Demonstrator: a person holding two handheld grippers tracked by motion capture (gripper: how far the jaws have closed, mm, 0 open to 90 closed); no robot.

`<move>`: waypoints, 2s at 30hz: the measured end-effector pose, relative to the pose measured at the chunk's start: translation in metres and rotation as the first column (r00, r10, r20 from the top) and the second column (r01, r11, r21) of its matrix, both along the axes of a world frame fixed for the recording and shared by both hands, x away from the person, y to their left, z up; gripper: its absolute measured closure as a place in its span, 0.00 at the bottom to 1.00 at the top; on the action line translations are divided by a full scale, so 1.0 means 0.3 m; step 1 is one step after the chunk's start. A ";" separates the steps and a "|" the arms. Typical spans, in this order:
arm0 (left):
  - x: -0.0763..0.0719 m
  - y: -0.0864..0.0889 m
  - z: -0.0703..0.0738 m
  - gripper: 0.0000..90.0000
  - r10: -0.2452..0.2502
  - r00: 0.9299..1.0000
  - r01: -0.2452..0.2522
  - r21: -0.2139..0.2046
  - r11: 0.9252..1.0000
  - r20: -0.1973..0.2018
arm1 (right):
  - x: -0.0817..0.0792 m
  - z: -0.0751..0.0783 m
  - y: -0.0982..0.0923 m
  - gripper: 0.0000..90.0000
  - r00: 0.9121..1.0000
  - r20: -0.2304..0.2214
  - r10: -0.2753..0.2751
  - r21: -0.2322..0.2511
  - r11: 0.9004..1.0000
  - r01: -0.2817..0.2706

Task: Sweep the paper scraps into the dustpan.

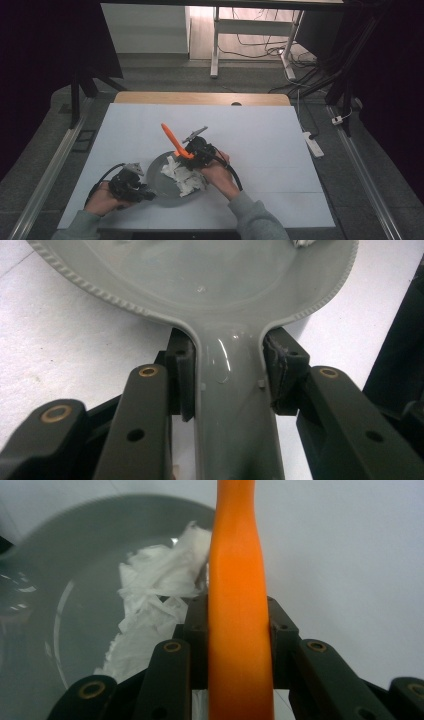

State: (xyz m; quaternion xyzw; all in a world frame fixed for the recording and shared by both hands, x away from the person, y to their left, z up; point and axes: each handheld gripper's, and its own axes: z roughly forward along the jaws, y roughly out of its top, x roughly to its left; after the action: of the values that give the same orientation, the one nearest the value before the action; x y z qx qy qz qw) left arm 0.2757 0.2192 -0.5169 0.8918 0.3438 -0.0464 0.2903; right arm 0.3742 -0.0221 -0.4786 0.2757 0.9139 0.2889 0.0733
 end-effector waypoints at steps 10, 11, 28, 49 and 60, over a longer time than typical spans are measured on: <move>0.000 0.000 -0.002 0.68 0.001 1.000 -0.001 -0.003 1.000 0.000 | -0.057 0.028 0.128 0.78 0.994 0.007 0.114 0.051 0.992 -0.114; 0.001 0.001 -0.002 0.68 -0.001 1.000 0.001 -0.003 1.000 0.000 | -0.062 0.037 0.129 0.78 0.993 0.019 0.120 0.055 0.991 -0.121; 0.001 0.004 -0.007 0.68 0.000 1.000 0.000 -0.008 1.000 -0.002 | -0.006 0.113 -0.039 0.78 0.993 0.119 -0.014 0.067 0.998 0.006; 0.001 0.001 -0.014 0.68 0.004 1.000 -0.004 -0.007 1.000 -0.006 | 0.134 -0.015 -0.105 0.78 0.990 0.071 -0.122 -0.020 0.992 0.123; -0.003 -0.008 -0.017 0.68 0.015 1.000 -0.015 -0.008 1.000 -0.005 | 0.004 -0.009 0.012 0.78 0.997 0.055 -0.053 -0.005 0.999 0.053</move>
State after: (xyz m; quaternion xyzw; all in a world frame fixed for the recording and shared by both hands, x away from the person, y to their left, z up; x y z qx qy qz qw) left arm 0.2748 0.2170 -0.5219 0.8880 0.3509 -0.0476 0.2933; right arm 0.3755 -0.0186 -0.4812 0.2915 0.9048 0.2913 0.1069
